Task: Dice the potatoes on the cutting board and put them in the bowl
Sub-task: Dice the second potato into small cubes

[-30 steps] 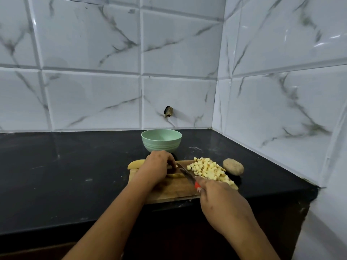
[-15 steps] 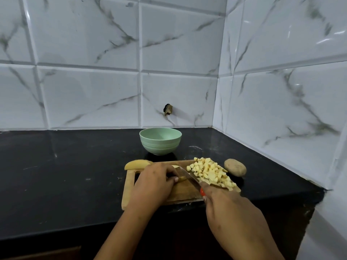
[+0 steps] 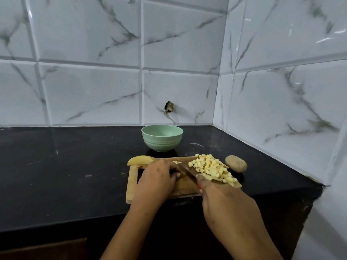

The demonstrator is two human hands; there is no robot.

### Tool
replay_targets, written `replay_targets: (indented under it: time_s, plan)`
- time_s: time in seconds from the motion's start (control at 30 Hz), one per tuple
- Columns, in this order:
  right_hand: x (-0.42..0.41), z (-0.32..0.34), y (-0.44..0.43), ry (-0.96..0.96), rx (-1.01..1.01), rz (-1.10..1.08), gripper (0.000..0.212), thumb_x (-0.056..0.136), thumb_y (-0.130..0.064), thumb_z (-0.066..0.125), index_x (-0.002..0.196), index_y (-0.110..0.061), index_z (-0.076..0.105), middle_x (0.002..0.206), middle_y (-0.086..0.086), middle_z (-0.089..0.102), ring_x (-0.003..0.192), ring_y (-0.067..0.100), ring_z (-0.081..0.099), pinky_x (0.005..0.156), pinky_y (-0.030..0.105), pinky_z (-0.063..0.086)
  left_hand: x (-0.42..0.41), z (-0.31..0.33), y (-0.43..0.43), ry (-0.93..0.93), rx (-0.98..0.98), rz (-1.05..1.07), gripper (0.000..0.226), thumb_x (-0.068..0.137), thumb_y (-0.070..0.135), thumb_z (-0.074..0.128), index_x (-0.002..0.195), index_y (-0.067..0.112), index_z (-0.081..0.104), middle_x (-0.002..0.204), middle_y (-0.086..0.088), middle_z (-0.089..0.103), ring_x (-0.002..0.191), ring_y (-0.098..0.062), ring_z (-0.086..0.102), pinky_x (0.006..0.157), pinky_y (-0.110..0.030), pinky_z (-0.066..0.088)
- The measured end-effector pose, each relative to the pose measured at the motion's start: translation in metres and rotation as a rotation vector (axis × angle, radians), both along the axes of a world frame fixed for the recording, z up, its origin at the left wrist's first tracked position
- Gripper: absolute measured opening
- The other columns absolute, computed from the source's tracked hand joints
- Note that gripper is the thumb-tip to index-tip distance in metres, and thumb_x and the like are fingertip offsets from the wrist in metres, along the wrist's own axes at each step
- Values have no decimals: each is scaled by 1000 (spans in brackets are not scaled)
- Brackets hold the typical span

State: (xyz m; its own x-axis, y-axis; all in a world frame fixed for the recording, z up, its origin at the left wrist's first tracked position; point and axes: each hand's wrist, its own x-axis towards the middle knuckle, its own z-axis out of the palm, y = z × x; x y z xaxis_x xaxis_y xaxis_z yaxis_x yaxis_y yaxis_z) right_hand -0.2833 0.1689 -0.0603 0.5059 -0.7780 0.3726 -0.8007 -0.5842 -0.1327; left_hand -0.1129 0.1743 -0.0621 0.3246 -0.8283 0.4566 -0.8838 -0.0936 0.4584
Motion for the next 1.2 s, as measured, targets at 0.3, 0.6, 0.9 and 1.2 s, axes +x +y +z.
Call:
replay_targets:
  time_s: [0.3,0.6,0.9,1.2]
  plan:
    - [15,7,4,93,-15,-9,64,99,-10,39,153,-28,11,107,-1,62,79,16,55,47,24,29,-4,3,5,21,-19,4,10,88,30,64,94,32,72,99,13,66,86,-1,49,79,-19,40]
    - [17,6,18,117,38,9,69,97,-8,42,153,-25,5,103,1,60,73,15,45,50,25,33,-4,3,5,15,-25,43,12,88,33,63,97,30,71,100,10,64,86,-4,47,78,-19,37]
    - [12,7,18,40,-28,14,59,101,-17,37,152,-32,12,105,-3,60,79,12,55,56,22,37,-4,4,8,22,-39,40,10,87,28,64,93,28,71,92,14,61,78,-3,48,73,-17,37]
    - [27,10,13,111,21,3,64,98,-9,42,153,-26,13,111,1,62,91,18,61,57,27,38,-6,5,10,54,-55,57,5,85,29,67,84,26,71,76,15,54,78,-5,53,68,-18,36]
